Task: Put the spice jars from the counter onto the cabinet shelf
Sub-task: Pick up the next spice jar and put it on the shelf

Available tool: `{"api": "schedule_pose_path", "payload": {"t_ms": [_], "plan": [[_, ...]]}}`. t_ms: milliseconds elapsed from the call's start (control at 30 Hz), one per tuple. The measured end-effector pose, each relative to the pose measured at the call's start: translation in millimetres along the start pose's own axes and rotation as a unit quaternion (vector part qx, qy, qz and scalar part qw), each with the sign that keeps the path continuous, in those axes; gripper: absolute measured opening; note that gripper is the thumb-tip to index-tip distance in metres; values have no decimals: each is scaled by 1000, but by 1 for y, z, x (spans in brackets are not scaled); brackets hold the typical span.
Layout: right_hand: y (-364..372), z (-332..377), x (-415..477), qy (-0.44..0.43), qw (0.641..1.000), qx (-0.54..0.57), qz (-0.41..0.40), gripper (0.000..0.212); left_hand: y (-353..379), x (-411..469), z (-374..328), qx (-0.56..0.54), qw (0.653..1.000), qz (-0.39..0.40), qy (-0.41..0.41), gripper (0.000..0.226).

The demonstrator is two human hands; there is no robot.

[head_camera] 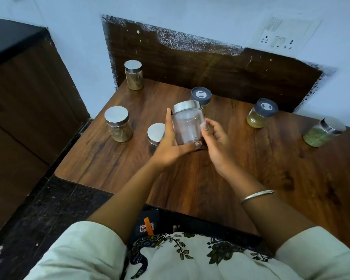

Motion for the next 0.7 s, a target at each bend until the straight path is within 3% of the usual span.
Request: {"api": "schedule_pose_path", "payload": {"t_ms": [100, 200, 300, 400, 567, 700], "plan": [[3, -6, 2, 52, 993, 77, 71, 52, -2, -3, -2, -68, 997, 6, -30, 105], [16, -10, -1, 116, 967, 161, 160, 46, 0, -5, -2, -91, 994, 19, -50, 93], [16, -12, 2, 110, 963, 197, 149, 44, -3, -5, 1, -87, 994, 23, -70, 87], [8, -14, 6, 79, 978, 157, 109, 66, -5, -3, 4, -31, 997, 38, -58, 75], [0, -16, 6, 52, 991, 70, 104, 95, -1, 1, 5, 45, 996, 49, -54, 86], [1, -17, 6, 47, 990, 72, 114, 91, 6, 1, 2, 60, 997, 40, -29, 88]]}}
Point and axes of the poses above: each hand's wrist, its own x-axis towards the middle knuckle, its own y-axis out of the palm, z = x × y, the point moved 6 cm from there along x, towards the middle knuckle, and after that the axes turned 8 degrees about -x, right-handed, at the moved point
